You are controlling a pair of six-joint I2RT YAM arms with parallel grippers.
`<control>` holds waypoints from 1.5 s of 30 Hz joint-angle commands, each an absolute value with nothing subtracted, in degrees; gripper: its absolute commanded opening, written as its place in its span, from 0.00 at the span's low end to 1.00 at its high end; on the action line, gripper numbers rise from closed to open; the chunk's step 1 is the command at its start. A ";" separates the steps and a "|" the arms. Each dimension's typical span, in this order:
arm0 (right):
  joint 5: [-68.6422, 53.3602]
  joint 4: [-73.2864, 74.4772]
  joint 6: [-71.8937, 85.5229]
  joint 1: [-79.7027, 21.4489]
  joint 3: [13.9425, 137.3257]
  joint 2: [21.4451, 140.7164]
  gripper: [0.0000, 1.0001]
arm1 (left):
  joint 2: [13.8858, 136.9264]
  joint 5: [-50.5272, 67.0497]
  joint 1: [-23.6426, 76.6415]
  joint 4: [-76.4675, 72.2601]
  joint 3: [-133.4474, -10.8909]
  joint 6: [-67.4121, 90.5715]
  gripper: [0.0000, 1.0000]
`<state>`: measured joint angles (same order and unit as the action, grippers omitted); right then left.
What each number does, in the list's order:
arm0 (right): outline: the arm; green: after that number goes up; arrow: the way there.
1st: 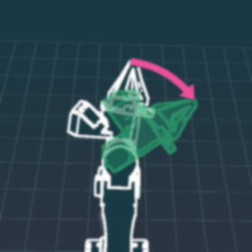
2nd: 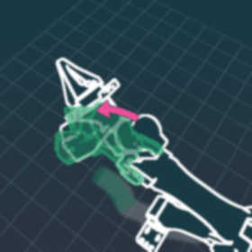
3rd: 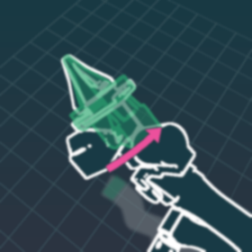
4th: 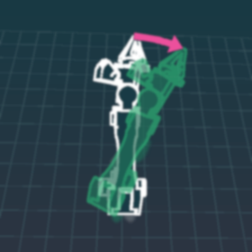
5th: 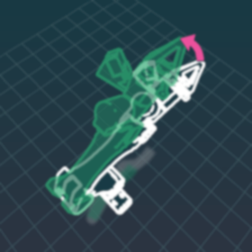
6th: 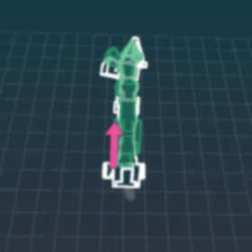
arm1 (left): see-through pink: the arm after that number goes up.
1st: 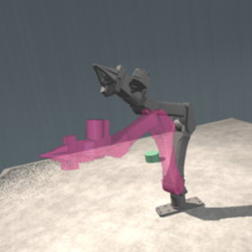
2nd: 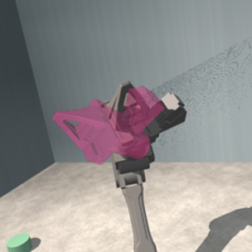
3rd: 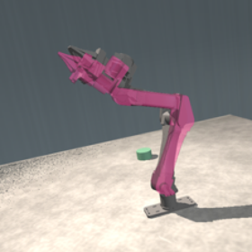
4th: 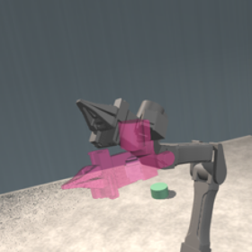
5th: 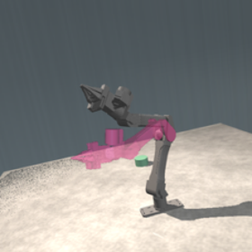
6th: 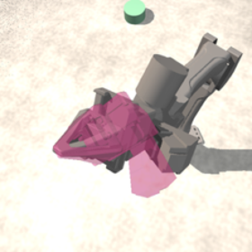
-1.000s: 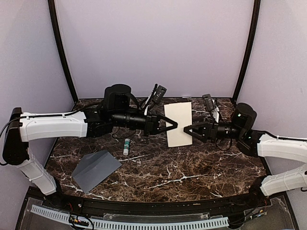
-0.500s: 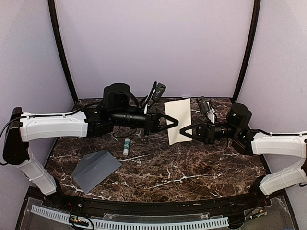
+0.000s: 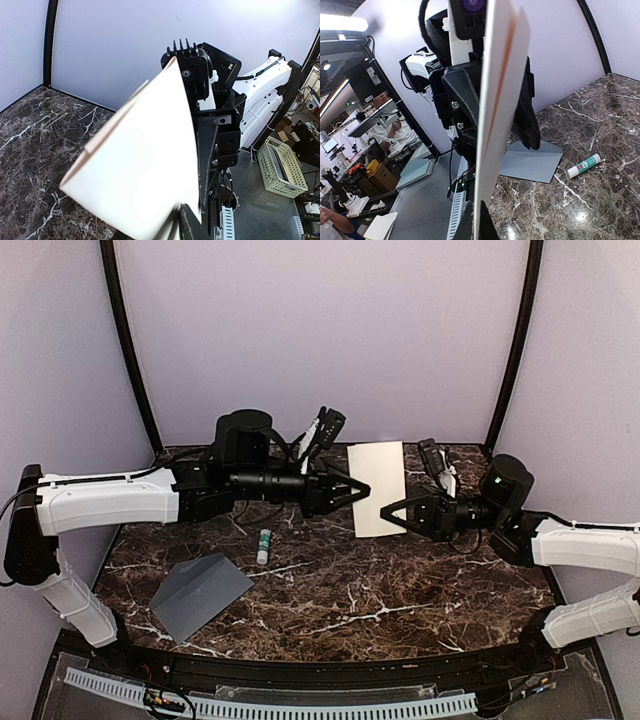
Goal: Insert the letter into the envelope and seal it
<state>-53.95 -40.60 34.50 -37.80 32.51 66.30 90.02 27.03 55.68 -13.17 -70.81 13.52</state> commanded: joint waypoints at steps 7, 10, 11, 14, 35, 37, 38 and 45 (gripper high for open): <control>-54.57 -41.51 33.51 -38.23 31.69 66.82 0.00 | 86.39 25.75 55.87 -13.56 -73.09 9.48 0.12; -54.42 -41.08 33.23 -38.21 31.61 67.03 0.00 | 85.70 26.21 55.81 -14.87 -72.83 9.75 0.08; -54.36 -40.86 33.15 -38.23 31.63 67.06 0.00 | 85.57 26.11 55.81 -14.95 -72.72 9.76 0.07; -54.40 -40.57 32.97 -38.21 31.46 66.97 0.00 | 84.71 25.07 55.81 -14.67 -72.69 9.55 0.07; -53.40 -33.82 28.30 -38.21 37.44 66.25 0.56 | 83.81 28.30 55.81 -15.63 -70.62 9.54 0.00; -53.46 -32.21 26.98 -38.23 39.19 66.26 0.57 | 83.48 29.20 55.82 -15.77 -70.27 9.96 0.00; -53.67 -31.63 26.46 -38.23 40.08 66.31 0.57 | 83.27 29.78 55.88 -15.81 -70.16 10.22 0.00; -54.81 -30.39 23.97 -38.23 43.65 67.42 0.49 | 82.12 31.31 55.85 -17.29 -68.66 12.19 0.00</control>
<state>-53.82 -30.48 26.11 -37.87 41.63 66.87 85.03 29.34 55.77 -14.70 -70.00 10.57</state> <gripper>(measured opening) 0.533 0.007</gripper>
